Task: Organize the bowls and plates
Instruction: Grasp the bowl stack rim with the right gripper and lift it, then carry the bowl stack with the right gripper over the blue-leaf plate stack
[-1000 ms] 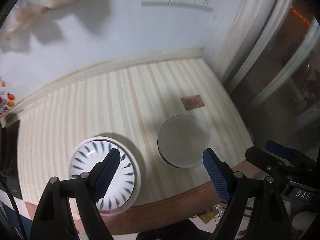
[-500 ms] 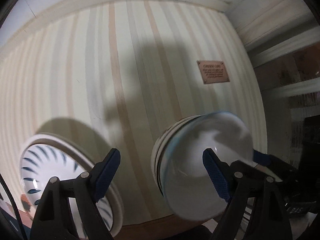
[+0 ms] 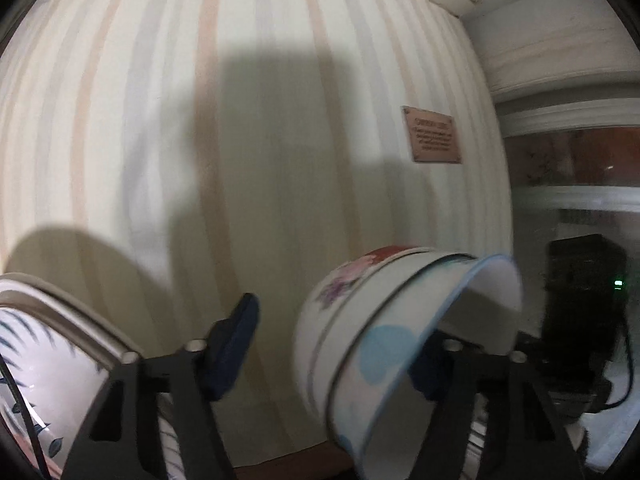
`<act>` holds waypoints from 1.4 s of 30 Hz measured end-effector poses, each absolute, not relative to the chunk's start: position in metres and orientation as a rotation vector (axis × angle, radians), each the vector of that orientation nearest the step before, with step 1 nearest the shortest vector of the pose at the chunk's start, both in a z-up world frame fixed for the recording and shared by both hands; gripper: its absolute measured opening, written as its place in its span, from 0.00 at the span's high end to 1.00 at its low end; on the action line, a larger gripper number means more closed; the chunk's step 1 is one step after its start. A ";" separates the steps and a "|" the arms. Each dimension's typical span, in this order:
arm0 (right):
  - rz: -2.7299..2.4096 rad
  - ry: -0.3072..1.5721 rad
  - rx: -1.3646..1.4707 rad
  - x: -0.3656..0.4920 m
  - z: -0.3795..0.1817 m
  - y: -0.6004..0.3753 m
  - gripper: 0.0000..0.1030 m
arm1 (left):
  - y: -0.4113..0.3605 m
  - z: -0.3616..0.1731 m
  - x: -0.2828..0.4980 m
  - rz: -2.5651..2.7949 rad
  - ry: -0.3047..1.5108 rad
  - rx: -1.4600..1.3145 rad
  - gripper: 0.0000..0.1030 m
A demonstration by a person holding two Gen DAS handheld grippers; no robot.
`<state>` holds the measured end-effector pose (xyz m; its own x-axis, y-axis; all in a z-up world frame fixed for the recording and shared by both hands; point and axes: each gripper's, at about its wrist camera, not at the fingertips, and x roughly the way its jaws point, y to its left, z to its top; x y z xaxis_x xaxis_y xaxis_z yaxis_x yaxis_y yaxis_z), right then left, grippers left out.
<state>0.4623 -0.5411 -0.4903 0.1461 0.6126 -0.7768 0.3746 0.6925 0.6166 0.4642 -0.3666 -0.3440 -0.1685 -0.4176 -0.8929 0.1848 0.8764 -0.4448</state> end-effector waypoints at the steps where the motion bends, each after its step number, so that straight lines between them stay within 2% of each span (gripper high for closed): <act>1: 0.202 1.466 0.864 0.464 -0.490 -0.541 0.45 | -0.367 -0.343 0.463 -0.548 1.655 -0.195 0.53; 2: 0.201 1.468 0.861 0.465 -0.490 -0.540 0.45 | -0.369 -0.342 0.463 -0.558 1.651 -0.205 0.58; 27: 0.216 1.468 0.875 0.465 -0.469 -0.526 0.45 | -0.361 -0.326 0.467 -0.506 1.613 -0.191 0.56; 42: 0.344 1.506 0.801 0.476 -0.424 -0.469 0.45 | -0.294 -0.283 0.459 -0.418 1.571 -0.229 0.56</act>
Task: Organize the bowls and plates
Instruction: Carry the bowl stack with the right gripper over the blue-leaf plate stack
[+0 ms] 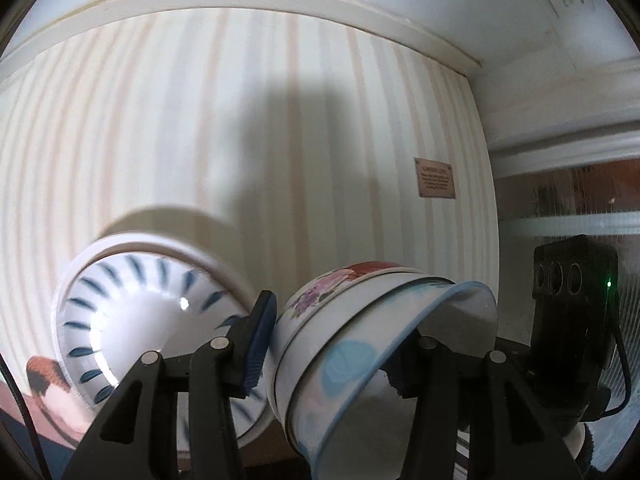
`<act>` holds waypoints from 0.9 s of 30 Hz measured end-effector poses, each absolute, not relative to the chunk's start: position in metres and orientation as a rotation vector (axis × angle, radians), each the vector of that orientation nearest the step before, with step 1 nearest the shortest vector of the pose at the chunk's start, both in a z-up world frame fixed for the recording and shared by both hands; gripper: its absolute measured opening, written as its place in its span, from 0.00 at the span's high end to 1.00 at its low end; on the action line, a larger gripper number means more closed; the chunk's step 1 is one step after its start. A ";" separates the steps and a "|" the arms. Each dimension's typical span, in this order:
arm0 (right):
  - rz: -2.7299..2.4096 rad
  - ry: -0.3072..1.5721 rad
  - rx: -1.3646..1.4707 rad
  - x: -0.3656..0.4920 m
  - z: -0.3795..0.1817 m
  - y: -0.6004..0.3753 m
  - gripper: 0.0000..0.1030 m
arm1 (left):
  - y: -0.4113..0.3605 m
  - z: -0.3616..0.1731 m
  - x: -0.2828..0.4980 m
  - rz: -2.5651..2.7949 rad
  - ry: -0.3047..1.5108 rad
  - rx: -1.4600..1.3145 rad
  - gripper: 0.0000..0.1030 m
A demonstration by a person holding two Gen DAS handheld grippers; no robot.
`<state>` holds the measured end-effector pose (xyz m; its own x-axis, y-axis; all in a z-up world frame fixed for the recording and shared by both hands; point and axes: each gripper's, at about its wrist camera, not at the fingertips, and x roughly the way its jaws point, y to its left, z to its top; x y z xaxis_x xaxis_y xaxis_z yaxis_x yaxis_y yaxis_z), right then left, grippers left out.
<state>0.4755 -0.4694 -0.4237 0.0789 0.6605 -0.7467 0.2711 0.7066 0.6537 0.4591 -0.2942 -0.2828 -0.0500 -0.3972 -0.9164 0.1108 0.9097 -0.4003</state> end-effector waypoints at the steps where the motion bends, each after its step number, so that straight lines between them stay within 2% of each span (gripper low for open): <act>1: 0.358 1.512 0.791 0.477 -0.421 -0.463 0.45 | -0.287 -0.281 0.458 -0.407 1.568 -0.237 0.56; 15: 0.561 1.609 0.621 0.499 -0.420 -0.371 0.45 | -0.181 -0.288 0.448 -0.203 1.545 -0.401 0.56; 27: 0.591 1.693 0.503 0.514 -0.440 -0.322 0.45 | -0.141 -0.315 0.446 -0.133 1.553 -0.509 0.55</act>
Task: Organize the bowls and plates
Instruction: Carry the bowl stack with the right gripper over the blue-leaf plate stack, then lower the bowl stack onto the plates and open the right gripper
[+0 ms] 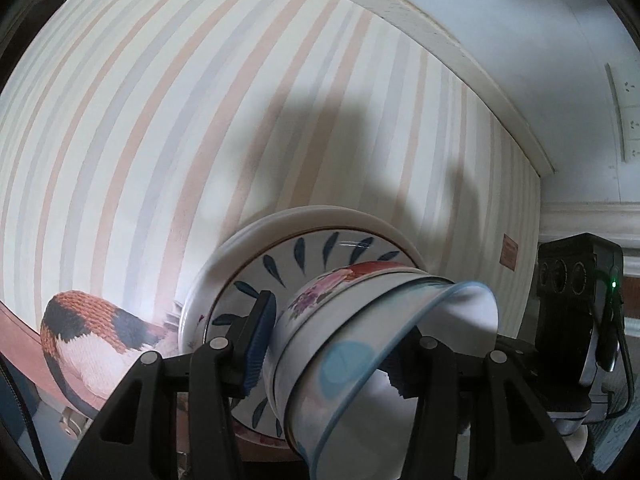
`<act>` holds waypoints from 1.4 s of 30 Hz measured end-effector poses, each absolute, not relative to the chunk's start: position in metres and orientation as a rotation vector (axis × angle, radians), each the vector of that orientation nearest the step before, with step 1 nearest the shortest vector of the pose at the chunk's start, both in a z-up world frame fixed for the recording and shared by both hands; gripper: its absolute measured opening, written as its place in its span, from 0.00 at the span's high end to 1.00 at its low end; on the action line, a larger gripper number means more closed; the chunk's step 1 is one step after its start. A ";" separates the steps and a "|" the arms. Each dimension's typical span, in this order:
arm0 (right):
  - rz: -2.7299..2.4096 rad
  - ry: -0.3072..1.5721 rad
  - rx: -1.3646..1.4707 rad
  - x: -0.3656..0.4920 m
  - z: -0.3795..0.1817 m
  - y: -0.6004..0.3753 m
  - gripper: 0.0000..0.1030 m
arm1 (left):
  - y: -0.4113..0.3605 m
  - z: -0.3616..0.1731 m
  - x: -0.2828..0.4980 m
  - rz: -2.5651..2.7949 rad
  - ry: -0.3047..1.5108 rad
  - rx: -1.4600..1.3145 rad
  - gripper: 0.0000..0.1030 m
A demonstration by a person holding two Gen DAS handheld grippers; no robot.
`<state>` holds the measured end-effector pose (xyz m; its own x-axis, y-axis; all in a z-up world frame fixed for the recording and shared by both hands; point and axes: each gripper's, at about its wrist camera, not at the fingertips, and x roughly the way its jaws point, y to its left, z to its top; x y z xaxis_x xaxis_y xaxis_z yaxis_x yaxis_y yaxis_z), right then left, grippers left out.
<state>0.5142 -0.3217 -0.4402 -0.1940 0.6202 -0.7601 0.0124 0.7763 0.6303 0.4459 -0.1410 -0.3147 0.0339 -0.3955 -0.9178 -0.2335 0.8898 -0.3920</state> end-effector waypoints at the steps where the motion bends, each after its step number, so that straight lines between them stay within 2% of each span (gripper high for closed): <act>1: 0.587 1.701 0.497 0.514 -0.441 -0.321 0.45 | -0.140 -0.316 0.446 -0.133 1.556 -0.517 0.55; 28: 0.503 1.722 0.413 0.515 -0.438 -0.300 0.45 | -0.146 -0.317 0.444 -0.132 1.534 -0.436 0.56; 34: 0.493 1.673 0.396 0.513 -0.420 -0.305 0.45 | -0.145 -0.298 0.437 -0.106 1.484 -0.400 0.56; 42: 0.457 1.537 0.327 0.497 -0.367 -0.314 0.45 | -0.154 -0.258 0.416 -0.067 1.404 -0.258 0.55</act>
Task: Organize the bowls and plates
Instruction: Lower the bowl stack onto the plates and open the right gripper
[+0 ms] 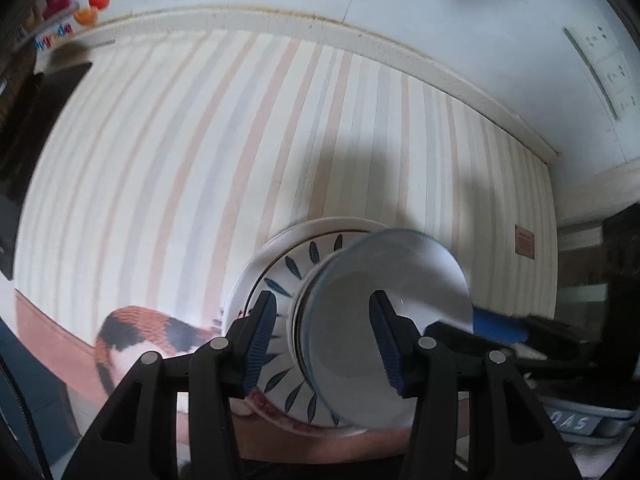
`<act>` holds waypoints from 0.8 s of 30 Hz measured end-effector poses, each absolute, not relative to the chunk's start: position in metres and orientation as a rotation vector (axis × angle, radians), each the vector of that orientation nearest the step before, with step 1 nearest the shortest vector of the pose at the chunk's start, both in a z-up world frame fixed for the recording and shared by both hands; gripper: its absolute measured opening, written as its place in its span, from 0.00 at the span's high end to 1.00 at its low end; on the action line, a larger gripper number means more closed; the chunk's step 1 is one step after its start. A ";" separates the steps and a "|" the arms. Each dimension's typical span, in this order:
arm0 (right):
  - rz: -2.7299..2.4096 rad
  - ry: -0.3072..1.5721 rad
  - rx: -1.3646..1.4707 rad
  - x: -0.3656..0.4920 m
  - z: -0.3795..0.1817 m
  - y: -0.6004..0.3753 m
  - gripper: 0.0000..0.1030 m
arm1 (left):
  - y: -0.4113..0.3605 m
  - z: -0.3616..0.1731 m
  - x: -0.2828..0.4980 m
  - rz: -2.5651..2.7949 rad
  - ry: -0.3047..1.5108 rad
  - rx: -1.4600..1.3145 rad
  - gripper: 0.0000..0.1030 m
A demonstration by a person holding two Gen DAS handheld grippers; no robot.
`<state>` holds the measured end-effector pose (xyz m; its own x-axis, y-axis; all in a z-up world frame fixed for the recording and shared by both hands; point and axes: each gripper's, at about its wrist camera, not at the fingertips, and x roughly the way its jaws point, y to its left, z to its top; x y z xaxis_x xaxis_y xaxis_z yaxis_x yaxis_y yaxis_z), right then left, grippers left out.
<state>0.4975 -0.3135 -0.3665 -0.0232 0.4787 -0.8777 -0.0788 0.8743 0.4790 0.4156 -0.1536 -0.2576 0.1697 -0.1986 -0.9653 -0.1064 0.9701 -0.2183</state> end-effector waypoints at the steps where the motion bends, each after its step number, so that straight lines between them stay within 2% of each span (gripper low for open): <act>1: 0.452 1.518 0.314 0.495 -0.359 -0.315 0.45 | -0.154 -0.254 0.413 -0.061 1.395 -0.246 0.55; 6: 0.401 1.422 0.230 0.476 -0.323 -0.319 0.42 | -0.157 -0.231 0.394 -0.051 1.328 -0.206 0.55; 12: 0.341 1.300 0.183 0.446 -0.280 -0.325 0.23 | -0.158 -0.201 0.371 -0.033 1.229 -0.149 0.46; 13: 0.328 1.273 0.180 0.439 -0.271 -0.325 0.17 | -0.159 -0.196 0.368 -0.031 1.213 -0.140 0.36; 14: 0.316 1.252 0.175 0.434 -0.264 -0.325 0.12 | -0.158 -0.190 0.364 -0.028 1.195 -0.126 0.17; 15: 0.304 1.231 0.169 0.427 -0.256 -0.325 0.12 | -0.158 -0.186 0.360 -0.020 1.176 -0.107 0.13; 24: 0.223 1.057 0.154 0.363 -0.194 -0.317 0.07 | -0.148 -0.143 0.310 -0.037 1.043 -0.072 0.12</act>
<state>0.3626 -0.3170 -0.1936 0.4719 0.2551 -0.8439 -0.1075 0.9667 0.2321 0.3102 -0.1484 -0.1430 0.5031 -0.0649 -0.8618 -0.0040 0.9970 -0.0774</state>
